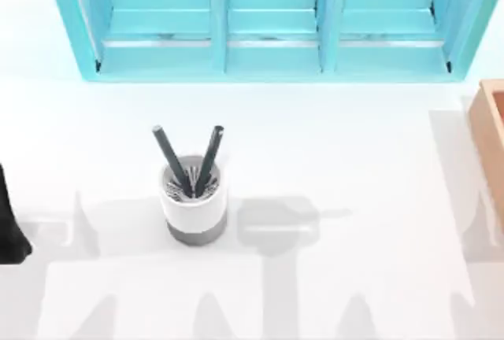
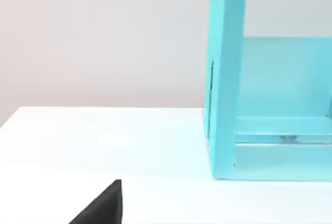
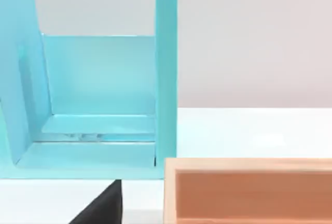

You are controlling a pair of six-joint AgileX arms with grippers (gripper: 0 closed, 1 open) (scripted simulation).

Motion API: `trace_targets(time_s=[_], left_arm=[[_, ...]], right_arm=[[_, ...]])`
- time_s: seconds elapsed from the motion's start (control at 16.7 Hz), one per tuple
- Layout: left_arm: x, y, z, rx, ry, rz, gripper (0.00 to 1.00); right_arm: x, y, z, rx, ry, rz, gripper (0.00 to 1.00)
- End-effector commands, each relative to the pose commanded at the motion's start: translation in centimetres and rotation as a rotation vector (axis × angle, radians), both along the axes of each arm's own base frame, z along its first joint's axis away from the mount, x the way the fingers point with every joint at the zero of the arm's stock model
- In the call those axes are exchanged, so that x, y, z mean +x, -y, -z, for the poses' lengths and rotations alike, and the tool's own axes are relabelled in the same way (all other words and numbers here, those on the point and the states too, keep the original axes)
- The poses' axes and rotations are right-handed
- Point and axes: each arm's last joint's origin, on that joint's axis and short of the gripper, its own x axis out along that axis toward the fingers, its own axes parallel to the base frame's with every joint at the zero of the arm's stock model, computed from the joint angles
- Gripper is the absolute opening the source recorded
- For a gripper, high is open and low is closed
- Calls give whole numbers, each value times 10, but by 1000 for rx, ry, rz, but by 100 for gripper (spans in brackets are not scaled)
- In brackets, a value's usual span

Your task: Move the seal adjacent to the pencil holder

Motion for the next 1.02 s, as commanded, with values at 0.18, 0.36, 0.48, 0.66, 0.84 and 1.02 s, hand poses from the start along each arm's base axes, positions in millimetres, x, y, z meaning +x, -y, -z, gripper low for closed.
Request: trace_targets(time_s=[0.18,0.36,0.48,0.66,0.84,1.02], left_arm=[[0,0,-2,2,-10,-3,100],[1,-2,-18,17,-97,-20,100],[5,-4,-38,32,-197,-33,100],[23,-9,-70,54,-419,-49,100],[59,-17,-92,66,-712,-53,100],[101,-28,-101,64,-1000,-45,100]], right_arm=[[0,0,0,0,0,0,100],[0,0,0,0,0,0,100],[0,0,0,0,0,0,100],[0,0,0,0,0,0,100],[0,0,0,0,0,0,100],[0,0,0,0,0,0,100]])
